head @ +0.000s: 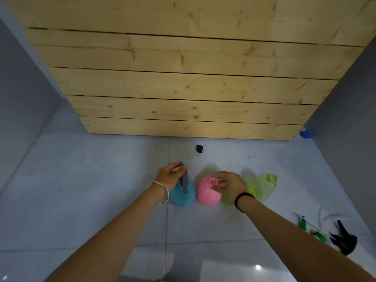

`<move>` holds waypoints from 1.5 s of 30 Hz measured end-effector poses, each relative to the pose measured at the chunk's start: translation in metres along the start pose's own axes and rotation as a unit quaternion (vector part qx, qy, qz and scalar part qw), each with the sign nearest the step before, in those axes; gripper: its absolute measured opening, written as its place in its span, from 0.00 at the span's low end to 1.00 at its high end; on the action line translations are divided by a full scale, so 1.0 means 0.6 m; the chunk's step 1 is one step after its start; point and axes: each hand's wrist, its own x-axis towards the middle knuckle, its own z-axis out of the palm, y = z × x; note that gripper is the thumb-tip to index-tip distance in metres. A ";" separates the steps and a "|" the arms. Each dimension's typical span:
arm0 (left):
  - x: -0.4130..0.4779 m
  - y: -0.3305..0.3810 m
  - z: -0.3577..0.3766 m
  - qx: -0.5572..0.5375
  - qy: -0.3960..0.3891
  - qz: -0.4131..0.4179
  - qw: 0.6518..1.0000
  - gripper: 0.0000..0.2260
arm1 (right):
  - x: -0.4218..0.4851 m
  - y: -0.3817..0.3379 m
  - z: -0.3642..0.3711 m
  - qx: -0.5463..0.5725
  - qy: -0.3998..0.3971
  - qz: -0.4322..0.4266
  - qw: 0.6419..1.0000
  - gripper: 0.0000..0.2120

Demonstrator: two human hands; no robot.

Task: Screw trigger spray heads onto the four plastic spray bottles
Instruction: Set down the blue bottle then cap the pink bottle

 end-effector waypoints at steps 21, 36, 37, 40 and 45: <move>-0.136 0.257 0.178 0.260 -0.216 0.232 0.912 0.49 | -0.214 -0.028 -0.382 0.197 0.108 -0.090 0.970 0.10; -0.156 0.122 0.442 0.242 -0.257 0.221 0.909 0.41 | -0.291 0.265 -0.367 0.275 0.092 0.039 0.956 0.11; -0.150 0.107 0.453 0.239 -0.257 0.216 0.911 0.40 | -0.290 0.296 -0.355 0.283 0.097 0.063 0.952 0.11; -0.132 0.072 0.476 0.230 -0.256 0.202 0.917 0.39 | -0.293 0.384 -0.319 0.306 0.145 0.136 0.931 0.10; -0.106 0.031 0.520 0.225 -0.271 0.173 0.920 0.39 | -0.304 0.513 -0.253 0.327 0.203 0.264 0.884 0.18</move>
